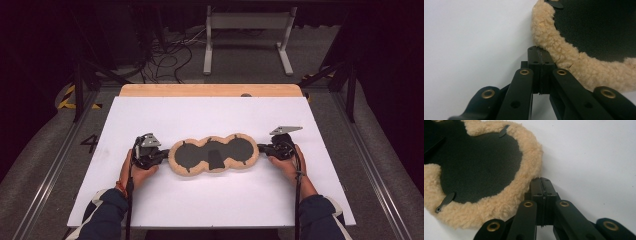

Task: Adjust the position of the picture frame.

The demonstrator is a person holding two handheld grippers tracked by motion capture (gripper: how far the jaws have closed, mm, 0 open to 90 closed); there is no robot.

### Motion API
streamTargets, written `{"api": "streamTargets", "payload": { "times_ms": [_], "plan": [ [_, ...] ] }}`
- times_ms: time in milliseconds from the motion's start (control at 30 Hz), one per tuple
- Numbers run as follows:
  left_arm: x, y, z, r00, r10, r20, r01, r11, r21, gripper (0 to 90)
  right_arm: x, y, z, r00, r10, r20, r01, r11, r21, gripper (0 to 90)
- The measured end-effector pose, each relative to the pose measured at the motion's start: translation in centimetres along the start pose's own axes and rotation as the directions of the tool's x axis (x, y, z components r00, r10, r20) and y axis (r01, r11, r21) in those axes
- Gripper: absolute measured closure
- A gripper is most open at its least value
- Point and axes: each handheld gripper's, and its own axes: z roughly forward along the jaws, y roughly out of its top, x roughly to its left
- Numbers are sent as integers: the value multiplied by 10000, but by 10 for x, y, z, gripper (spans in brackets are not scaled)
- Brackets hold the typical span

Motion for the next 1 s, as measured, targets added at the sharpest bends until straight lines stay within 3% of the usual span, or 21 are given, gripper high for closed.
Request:
{"api": "streamTargets", "payload": {
  "times_ms": [333, 533, 1000],
  "plan": [
    [-2, 6, 5, 9994, 63, 351, -67, 9999, 102, 900, -1, -12, -15, 9994, -61, -327, 67, 9998, 176, 900],
    [-8, 9, 7, 9989, 296, 373, -301, 9995, 137, 900, 4, -20, -24, 9993, -335, -153, 340, 9990, 303, 900],
    [-16, 7, 4, 9965, 602, 577, -617, 9978, 248, 900, 17, -35, -38, 9993, -380, 60, 378, 9988, 322, 900]
  ]
}}
